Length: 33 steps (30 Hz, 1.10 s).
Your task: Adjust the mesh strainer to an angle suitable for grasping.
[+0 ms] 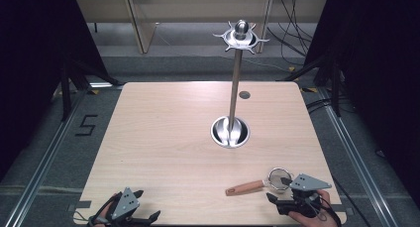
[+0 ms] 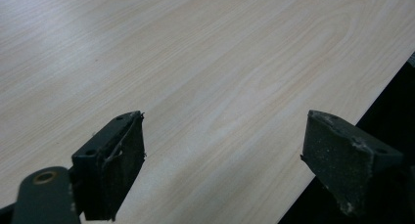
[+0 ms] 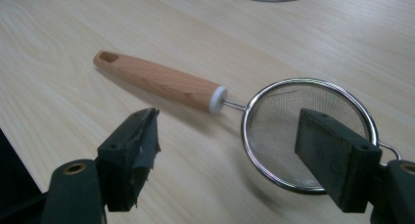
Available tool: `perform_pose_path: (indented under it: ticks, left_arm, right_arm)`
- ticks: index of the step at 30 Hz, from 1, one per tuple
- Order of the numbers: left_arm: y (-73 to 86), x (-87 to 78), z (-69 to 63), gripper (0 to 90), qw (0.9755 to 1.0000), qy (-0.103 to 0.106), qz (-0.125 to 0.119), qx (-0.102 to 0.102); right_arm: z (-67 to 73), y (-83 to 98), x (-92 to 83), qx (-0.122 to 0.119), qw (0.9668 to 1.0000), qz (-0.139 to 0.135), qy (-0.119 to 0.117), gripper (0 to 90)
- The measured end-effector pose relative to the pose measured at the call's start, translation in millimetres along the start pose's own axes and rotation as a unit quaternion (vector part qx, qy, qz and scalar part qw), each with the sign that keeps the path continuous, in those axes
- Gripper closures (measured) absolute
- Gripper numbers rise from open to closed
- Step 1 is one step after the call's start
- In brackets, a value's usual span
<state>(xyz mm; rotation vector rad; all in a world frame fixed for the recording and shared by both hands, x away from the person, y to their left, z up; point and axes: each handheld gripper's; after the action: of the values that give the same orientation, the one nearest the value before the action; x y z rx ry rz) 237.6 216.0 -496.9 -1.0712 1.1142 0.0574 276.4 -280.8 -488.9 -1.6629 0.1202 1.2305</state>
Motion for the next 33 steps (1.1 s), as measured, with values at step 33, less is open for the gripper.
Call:
perform_pose_path:
  ticks: [33]
  left_arm:
    - [-0.8,-1.8,-1.6,15.8,1.0,0.003,0.002,-0.002]
  right_arm:
    - [11.6,-41.2,18.5,-0.103,0.992,0.072,-0.011,21.5]
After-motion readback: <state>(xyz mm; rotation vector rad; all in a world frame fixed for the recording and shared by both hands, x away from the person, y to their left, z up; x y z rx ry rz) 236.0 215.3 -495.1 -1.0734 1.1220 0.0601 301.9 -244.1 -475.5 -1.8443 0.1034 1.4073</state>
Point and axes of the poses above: each handheld gripper's, and its own axes: x roughly forward along the jaws, y roughly out of its underside, z roughly to its left, and after that the axes turned 10 degrees about z, right-handed
